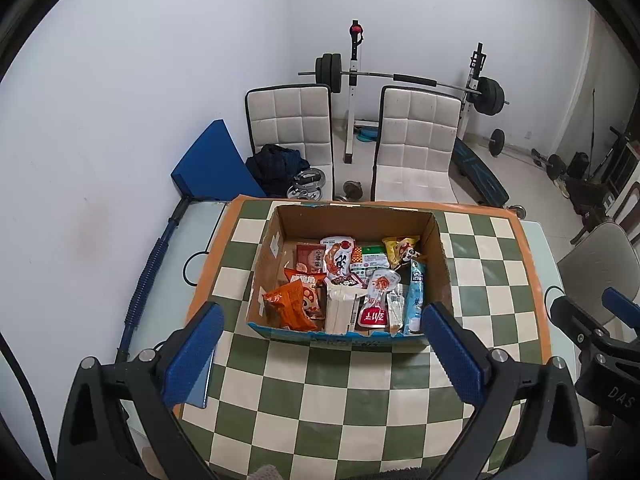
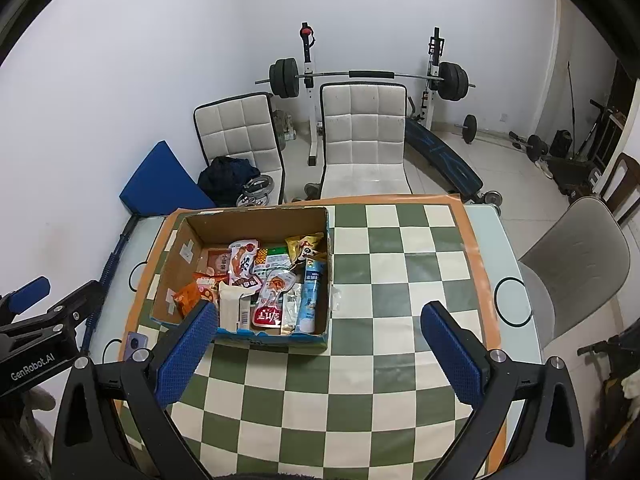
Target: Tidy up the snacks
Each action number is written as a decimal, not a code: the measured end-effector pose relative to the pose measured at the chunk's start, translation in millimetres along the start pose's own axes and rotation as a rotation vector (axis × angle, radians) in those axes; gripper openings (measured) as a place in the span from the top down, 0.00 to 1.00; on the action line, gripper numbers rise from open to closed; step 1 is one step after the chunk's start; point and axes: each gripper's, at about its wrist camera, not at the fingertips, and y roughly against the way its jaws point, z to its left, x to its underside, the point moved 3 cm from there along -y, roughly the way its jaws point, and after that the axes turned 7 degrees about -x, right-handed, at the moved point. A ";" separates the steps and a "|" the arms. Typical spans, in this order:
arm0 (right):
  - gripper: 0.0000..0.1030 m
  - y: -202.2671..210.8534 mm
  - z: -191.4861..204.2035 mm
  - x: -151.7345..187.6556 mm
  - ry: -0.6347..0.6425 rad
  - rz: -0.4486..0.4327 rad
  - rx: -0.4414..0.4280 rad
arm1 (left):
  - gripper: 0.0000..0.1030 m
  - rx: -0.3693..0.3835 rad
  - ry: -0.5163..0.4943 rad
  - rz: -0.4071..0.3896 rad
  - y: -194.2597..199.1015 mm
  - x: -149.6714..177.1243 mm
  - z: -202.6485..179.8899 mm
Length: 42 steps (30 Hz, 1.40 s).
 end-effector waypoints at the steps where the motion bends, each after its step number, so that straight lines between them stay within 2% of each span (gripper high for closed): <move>1: 0.00 -0.3 0.2 0.1 -0.002 0.001 -0.001 | 0.01 0.000 0.000 -0.001 0.0 -0.1 0.1; 42: 0.00 -0.4 -1.6 5.0 0.003 0.008 -0.002 | 0.01 0.003 -0.011 0.029 -4.2 6.9 5.0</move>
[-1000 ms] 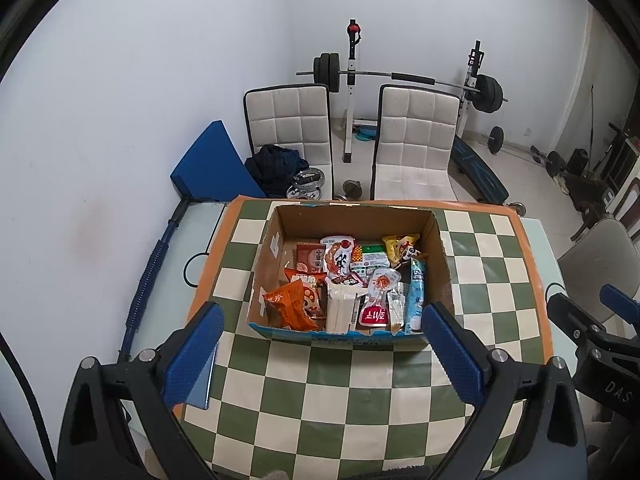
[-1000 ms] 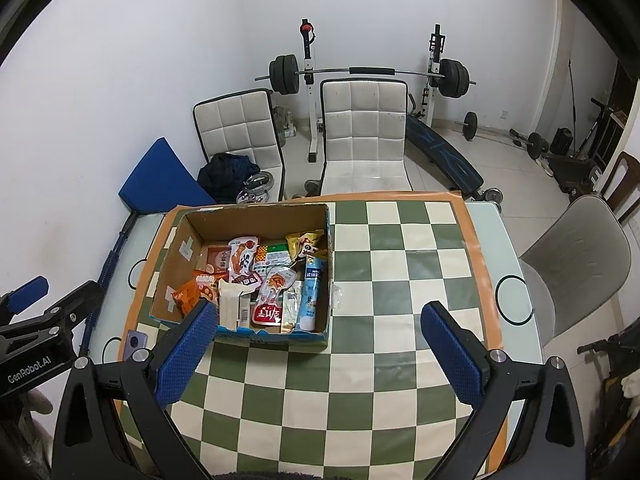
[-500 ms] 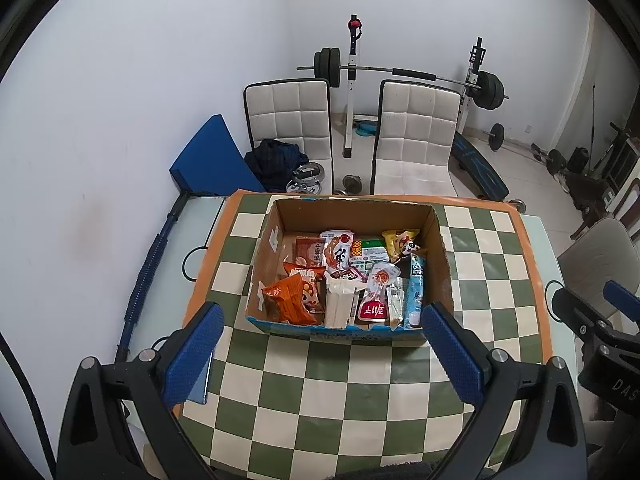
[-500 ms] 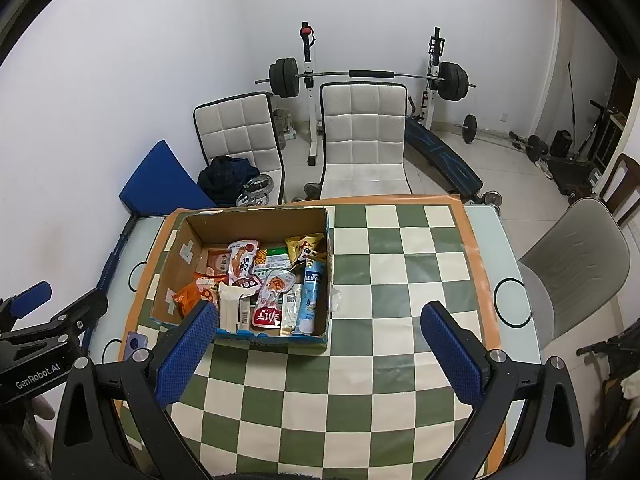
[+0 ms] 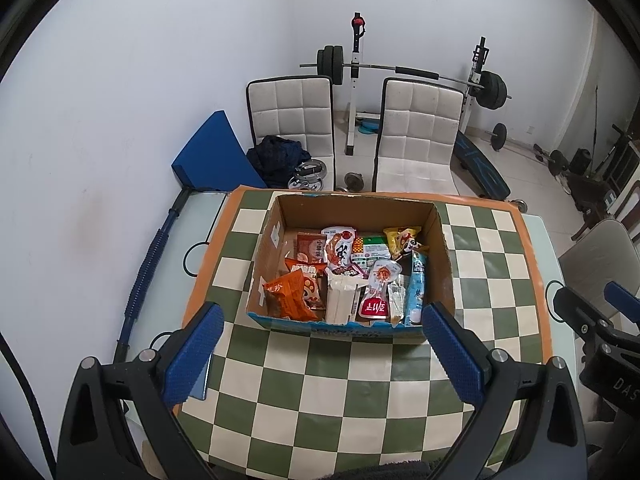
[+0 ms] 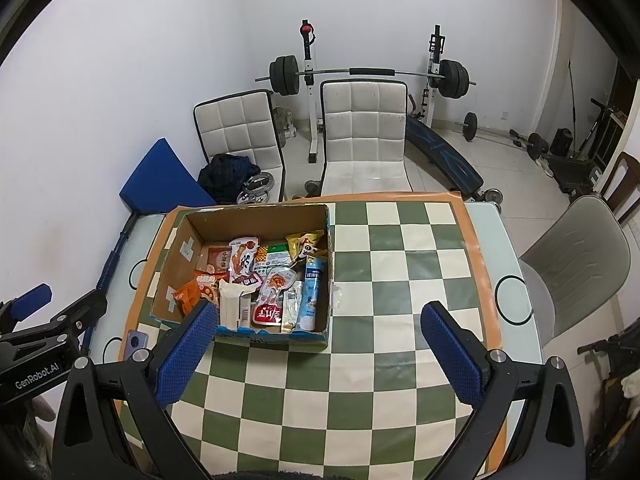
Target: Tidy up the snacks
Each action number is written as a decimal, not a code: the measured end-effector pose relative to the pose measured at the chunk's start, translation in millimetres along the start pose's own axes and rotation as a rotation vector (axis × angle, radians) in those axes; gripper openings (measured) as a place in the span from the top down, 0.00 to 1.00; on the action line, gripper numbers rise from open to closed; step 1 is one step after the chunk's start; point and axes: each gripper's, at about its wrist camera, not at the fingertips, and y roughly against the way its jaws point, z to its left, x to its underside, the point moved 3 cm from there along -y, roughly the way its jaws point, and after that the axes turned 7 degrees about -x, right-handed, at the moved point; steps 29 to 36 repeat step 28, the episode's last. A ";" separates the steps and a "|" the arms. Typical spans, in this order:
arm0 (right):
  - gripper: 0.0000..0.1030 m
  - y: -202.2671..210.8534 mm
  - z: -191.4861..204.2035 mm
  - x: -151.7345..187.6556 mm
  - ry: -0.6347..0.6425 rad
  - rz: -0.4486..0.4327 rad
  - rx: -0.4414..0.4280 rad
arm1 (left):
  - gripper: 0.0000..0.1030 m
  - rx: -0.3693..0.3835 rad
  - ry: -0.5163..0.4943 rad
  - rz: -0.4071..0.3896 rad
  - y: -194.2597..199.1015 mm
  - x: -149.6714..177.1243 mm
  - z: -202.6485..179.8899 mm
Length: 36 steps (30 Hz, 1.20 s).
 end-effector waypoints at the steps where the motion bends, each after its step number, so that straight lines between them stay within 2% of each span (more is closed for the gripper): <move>1: 0.00 0.1 -0.3 0.3 -0.001 0.000 -0.001 | 0.01 0.001 0.001 0.000 -0.3 -0.4 -0.2; 36: 0.00 0.2 -0.2 1.6 -0.016 0.007 0.002 | 0.01 -0.003 0.008 0.015 -0.4 2.1 -6.5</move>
